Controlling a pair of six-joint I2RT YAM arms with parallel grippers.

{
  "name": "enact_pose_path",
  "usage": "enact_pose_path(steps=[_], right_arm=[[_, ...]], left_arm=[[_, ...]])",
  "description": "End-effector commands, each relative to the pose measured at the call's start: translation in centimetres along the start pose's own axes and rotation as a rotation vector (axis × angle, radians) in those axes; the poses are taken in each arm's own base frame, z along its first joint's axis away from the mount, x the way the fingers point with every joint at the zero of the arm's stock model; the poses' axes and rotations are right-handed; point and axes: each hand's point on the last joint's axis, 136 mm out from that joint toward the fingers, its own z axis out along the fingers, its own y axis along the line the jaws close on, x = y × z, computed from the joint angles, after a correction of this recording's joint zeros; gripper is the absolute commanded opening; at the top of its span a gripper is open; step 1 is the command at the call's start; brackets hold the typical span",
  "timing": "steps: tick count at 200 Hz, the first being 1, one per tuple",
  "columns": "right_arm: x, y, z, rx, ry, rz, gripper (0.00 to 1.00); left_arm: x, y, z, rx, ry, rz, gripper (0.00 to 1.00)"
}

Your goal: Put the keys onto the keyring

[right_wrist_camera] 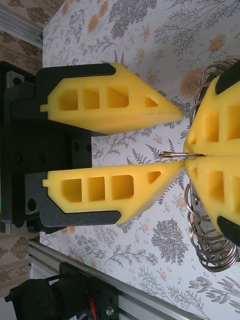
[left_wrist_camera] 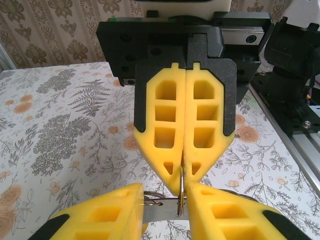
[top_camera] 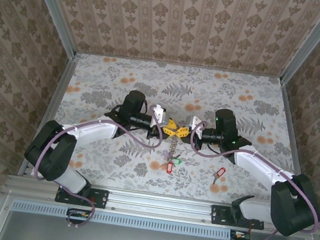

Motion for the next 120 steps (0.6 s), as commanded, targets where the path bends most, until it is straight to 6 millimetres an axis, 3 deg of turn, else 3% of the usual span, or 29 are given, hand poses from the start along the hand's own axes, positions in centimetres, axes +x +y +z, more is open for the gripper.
enact_pose_path(steps=[1, 33, 120], right_arm=[[-2.3, -0.2, 0.1, -0.026, -0.072, -0.058, 0.0], [-2.2, -0.3, 0.2, -0.024, -0.069, -0.06, 0.0], [-2.1, -0.5, 0.3, -0.02, -0.065, -0.062, 0.0]], left_arm=[[0.5, 0.0, 0.5, 0.013, 0.017, 0.012, 0.26], [0.7, 0.1, 0.8, 0.024, 0.025, 0.008, 0.2], [1.7, -0.1, 1.3, 0.024, 0.084, 0.027, 0.18]])
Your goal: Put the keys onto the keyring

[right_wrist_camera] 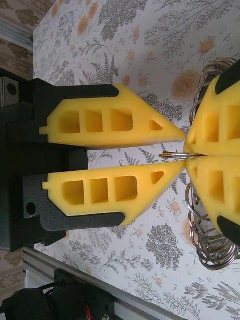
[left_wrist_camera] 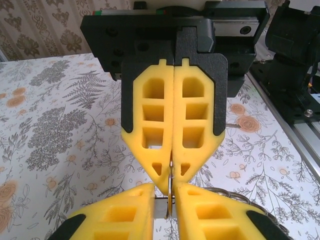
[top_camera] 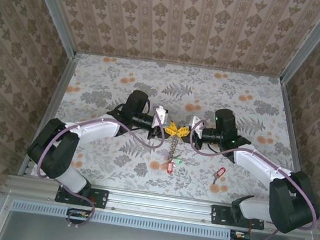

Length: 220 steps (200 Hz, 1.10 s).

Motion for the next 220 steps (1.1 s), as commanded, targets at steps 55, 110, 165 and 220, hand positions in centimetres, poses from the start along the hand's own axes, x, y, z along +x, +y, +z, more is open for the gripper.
enact_pose_path(steps=[55, 110, 165, 220], right_arm=[[-2.7, -0.3, 0.0, -0.017, -0.075, -0.079, 0.0], [-2.6, -0.5, -0.1, 0.007, -0.067, -0.083, 0.0], [-2.7, -0.5, -0.2, 0.008, -0.066, -0.084, 0.0], [-2.8, -0.5, -0.2, 0.008, -0.067, -0.082, 0.0]], left_arm=[[1.0, -0.1, 0.5, -0.007, 0.055, 0.008, 0.21], [0.9, 0.3, -0.3, -0.016, 0.049, -0.008, 0.11], [0.7, -0.2, -0.7, 0.012, 0.035, -0.016, 0.19], [0.0, 0.1, -0.6, 0.011, 0.025, -0.01, 0.21]])
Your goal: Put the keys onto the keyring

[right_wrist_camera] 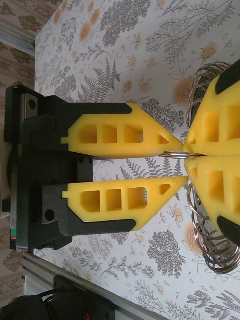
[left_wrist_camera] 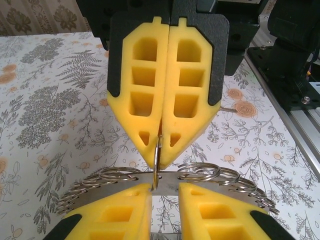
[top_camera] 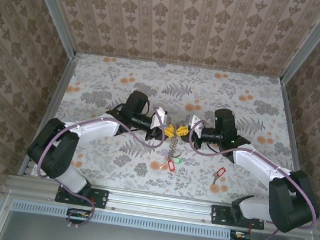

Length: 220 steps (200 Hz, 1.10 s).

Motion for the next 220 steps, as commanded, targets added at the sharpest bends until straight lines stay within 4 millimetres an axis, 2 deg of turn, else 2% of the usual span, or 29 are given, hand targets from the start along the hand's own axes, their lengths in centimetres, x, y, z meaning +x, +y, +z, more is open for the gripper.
enact_pose_path(steps=[1, 65, 95, 111, 124, 141, 151, 179, 200, 220], right_arm=[[-2.8, -0.1, -0.3, -0.014, -0.069, -0.068, 0.0], [-2.6, 0.1, -0.3, -0.017, -0.063, -0.059, 0.0], [-2.8, 0.0, -0.3, -0.016, -0.068, -0.06, 0.0], [-2.8, 0.0, -0.3, -0.016, -0.068, -0.059, 0.01], [-2.9, 0.0, -0.3, -0.016, -0.068, -0.059, 0.01], [-2.8, -0.1, -0.4, -0.008, -0.062, -0.056, 0.05], [-2.6, -0.3, -0.4, 0.009, -0.052, -0.062, 0.11], [-1.0, -0.7, -0.8, 0.076, 0.005, -0.097, 0.22], [-0.2, -0.8, -0.9, 0.105, 0.031, -0.123, 0.22], [-0.6, -1.0, -1.0, 0.121, 0.008, -0.131, 0.2]], left_arm=[[-1.5, 0.2, -0.2, 0.009, -0.029, 0.037, 0.21], [-2.7, 0.9, -0.1, -0.045, -0.071, 0.069, 0.23], [-2.3, 0.6, 0.2, -0.029, -0.05, 0.067, 0.13], [-2.1, 0.4, 0.3, -0.019, -0.034, 0.064, 0.12], [-2.1, 0.3, 0.4, -0.015, -0.033, 0.067, 0.02], [-2.2, 0.3, 0.4, -0.018, -0.033, 0.068, 0.0], [-2.2, 0.3, 0.3, -0.025, -0.037, 0.069, 0.0], [-2.3, 0.7, 0.3, -0.06, -0.059, 0.074, 0.0], [-2.4, 0.9, 0.2, -0.084, -0.072, 0.088, 0.0], [-2.5, 0.8, 0.1, -0.088, -0.073, 0.103, 0.0]])
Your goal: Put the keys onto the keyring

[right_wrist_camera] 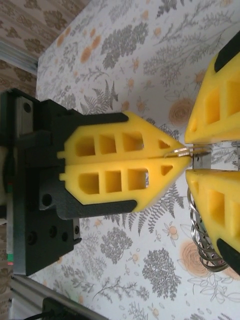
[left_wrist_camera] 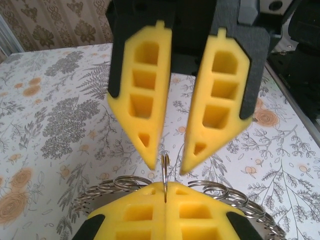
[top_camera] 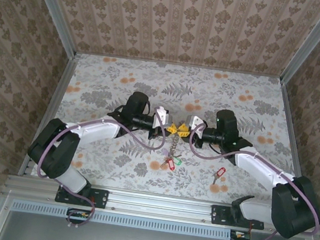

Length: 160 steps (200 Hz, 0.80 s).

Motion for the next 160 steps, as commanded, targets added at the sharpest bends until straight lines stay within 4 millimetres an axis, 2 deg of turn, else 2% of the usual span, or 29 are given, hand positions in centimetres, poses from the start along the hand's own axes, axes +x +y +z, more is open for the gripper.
enact_pose_path(steps=[1, 24, 63, 142, 160], right_arm=[[-0.4, -0.4, -0.2, 0.044, -0.02, -0.059, 0.2], [-0.8, -0.9, -0.1, 0.063, -0.039, -0.069, 0.15], [-0.1, -0.8, 0.1, 0.056, -0.019, -0.08, 0.24], [0.2, -0.6, 0.2, 0.036, -0.005, -0.095, 0.26], [0.0, -0.5, 0.3, 0.035, -0.016, -0.101, 0.21]], left_arm=[[-1.7, -0.1, -0.4, -0.02, -0.045, 0.055, 0.0], [-1.7, -0.2, -0.4, -0.026, -0.047, 0.071, 0.0], [-2.2, 0.1, -0.4, -0.068, -0.063, 0.102, 0.0], [-2.8, 0.0, -0.9, -0.122, -0.084, 0.149, 0.0], [-2.9, -0.1, -0.9, -0.122, -0.085, 0.153, 0.0]])
